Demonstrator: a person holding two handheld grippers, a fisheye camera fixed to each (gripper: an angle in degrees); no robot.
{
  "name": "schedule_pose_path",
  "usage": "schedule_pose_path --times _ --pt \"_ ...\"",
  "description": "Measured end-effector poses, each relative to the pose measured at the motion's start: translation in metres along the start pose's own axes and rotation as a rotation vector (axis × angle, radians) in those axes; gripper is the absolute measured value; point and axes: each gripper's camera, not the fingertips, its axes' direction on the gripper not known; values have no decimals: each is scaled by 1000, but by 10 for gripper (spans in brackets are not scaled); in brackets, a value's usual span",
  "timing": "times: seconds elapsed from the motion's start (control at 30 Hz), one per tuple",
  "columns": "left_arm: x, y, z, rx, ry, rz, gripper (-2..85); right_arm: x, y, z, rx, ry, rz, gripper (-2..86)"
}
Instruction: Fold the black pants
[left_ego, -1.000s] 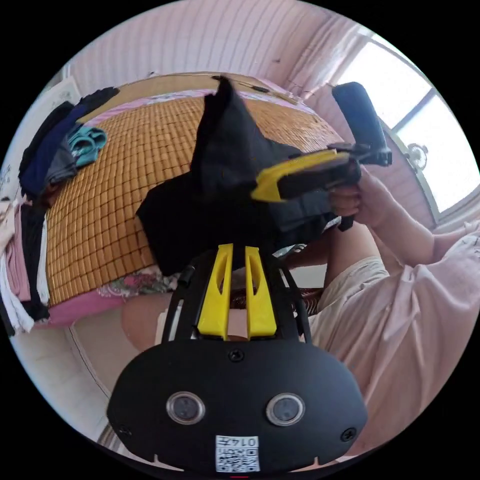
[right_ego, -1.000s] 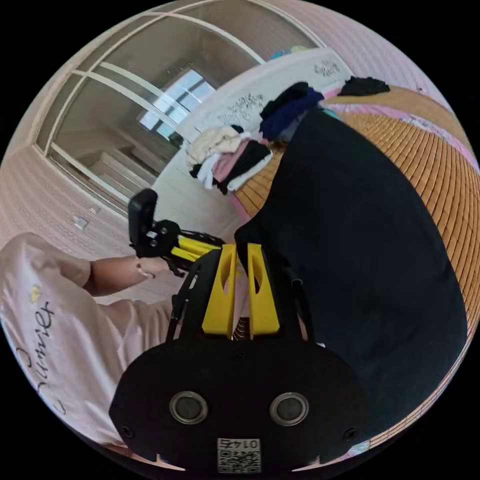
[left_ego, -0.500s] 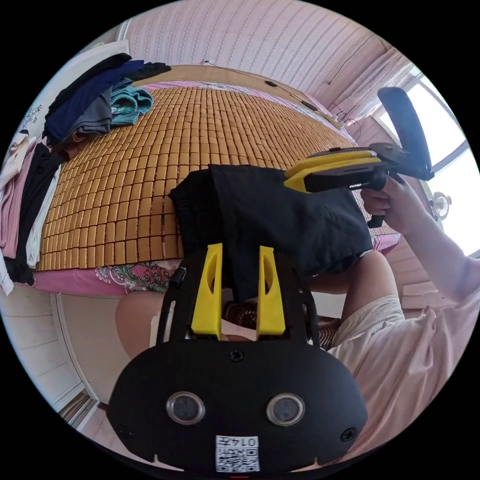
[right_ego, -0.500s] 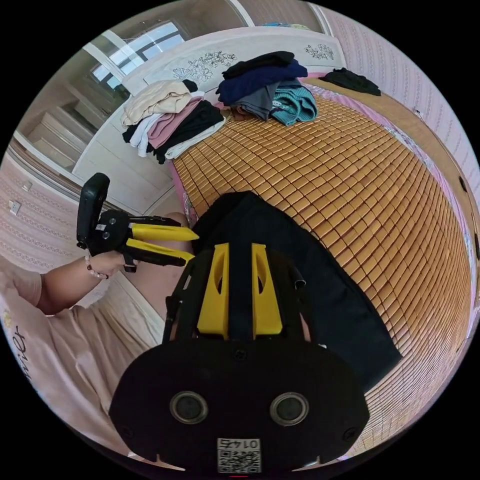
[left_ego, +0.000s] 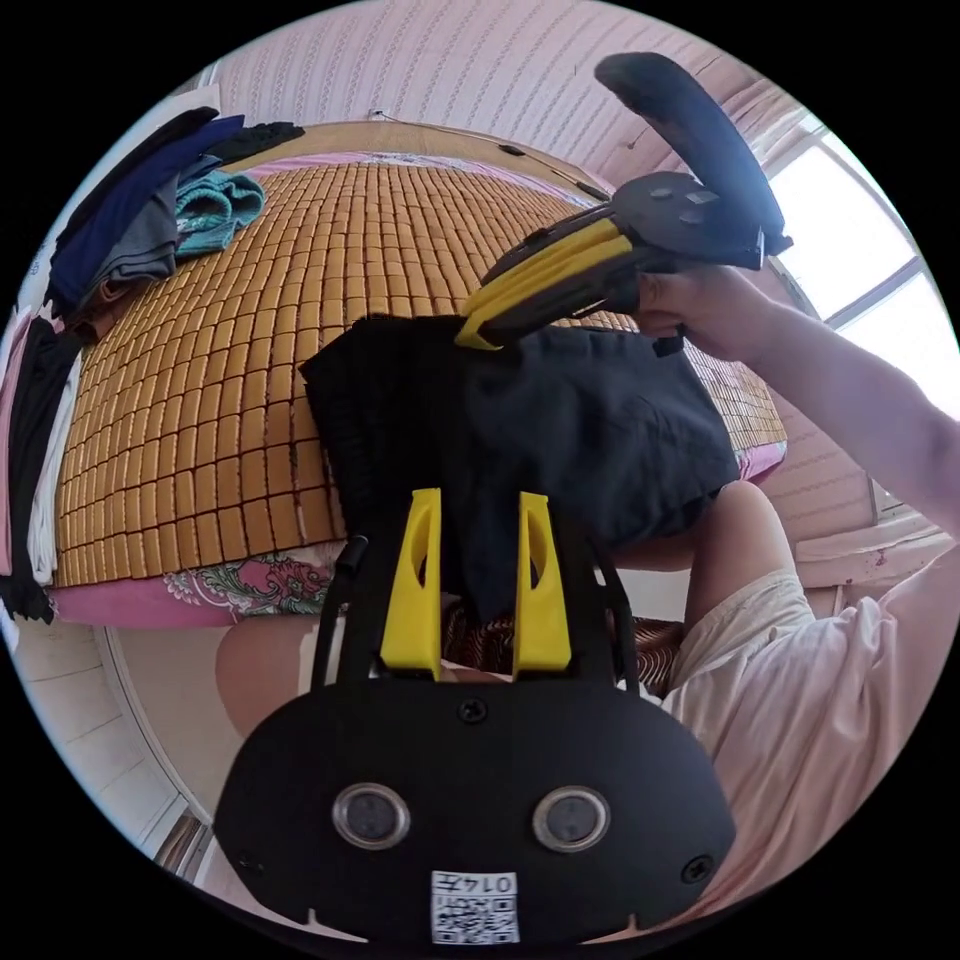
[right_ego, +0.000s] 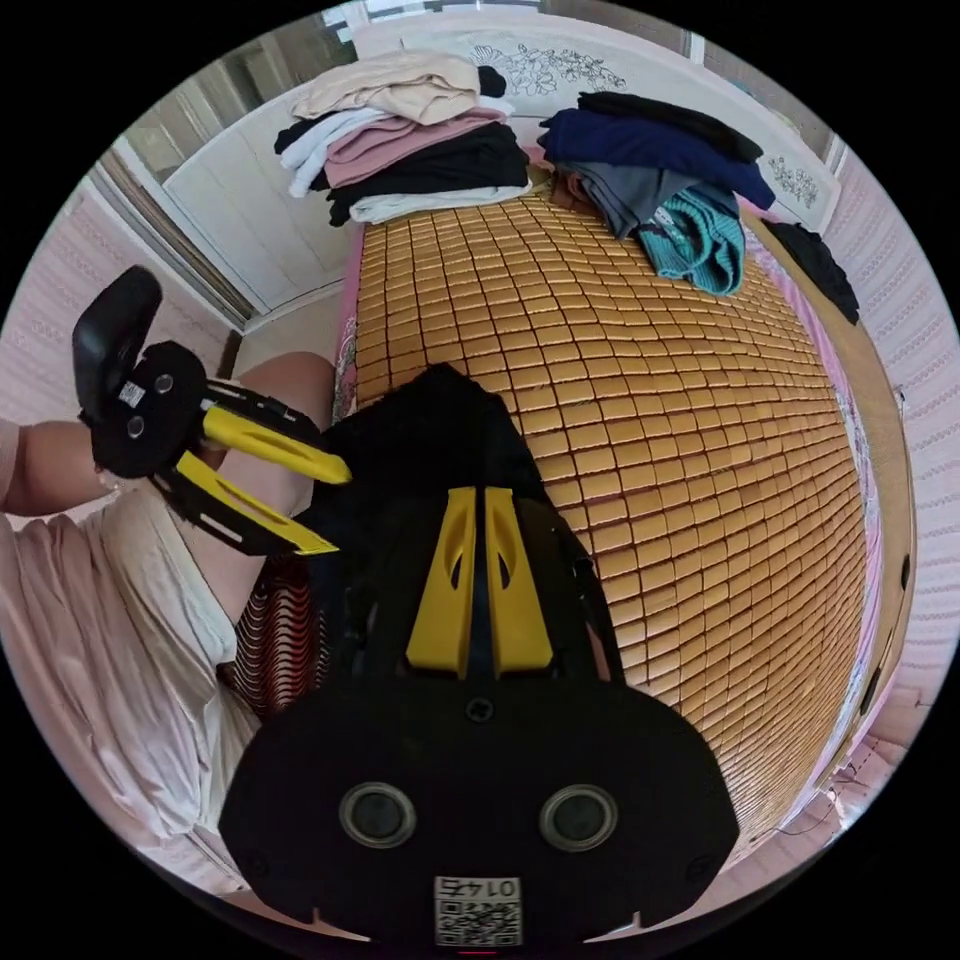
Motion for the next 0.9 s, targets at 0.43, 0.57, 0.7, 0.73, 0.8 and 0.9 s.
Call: schedule_pose_path --times 0.43,0.57,0.7,0.73,0.8,0.9 --pt "-16 7 7 -9 26 57 113 -14 10 -52 103 60 -93 -9" --pt "-19 9 6 -11 10 65 98 -8 2 -56 128 38 -153 -7" --pt "-24 13 7 -12 19 55 97 4 -15 -55 170 90 -98 6" --pt "-25 14 8 -20 19 51 97 13 -26 -49 169 78 -70 18" --pt "-26 14 9 -28 14 51 96 28 -46 -32 110 26 -53 65" --pt "-25 16 9 -35 4 53 96 51 -74 7 -37 -93 -26 103"
